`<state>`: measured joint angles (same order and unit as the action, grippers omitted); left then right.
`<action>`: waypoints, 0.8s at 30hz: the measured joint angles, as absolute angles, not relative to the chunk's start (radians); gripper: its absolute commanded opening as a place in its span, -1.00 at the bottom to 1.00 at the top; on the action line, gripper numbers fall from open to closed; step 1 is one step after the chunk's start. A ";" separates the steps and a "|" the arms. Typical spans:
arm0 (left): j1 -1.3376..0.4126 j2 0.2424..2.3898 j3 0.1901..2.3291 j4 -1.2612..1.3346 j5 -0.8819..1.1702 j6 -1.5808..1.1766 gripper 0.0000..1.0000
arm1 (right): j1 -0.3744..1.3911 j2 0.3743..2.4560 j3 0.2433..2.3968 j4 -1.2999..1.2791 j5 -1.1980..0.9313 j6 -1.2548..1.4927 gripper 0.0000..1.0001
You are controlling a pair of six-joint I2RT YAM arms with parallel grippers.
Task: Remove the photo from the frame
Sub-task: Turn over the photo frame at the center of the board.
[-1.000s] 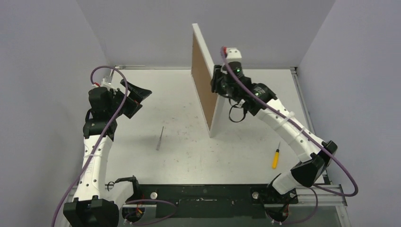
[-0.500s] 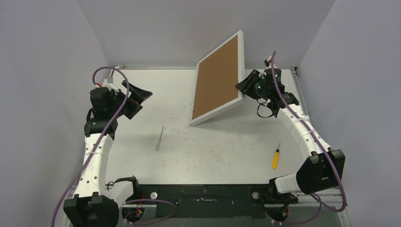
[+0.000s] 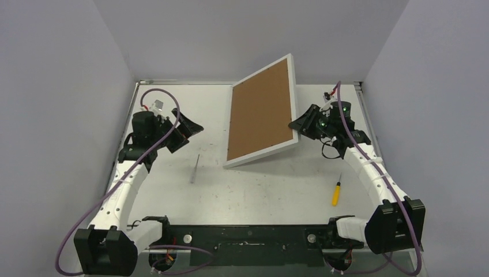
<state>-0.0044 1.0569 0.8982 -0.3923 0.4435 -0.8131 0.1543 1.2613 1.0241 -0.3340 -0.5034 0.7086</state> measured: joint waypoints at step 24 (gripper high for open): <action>-0.256 1.045 0.699 -0.237 0.424 -0.883 1.00 | 0.143 1.283 0.500 0.291 -0.663 0.913 -0.62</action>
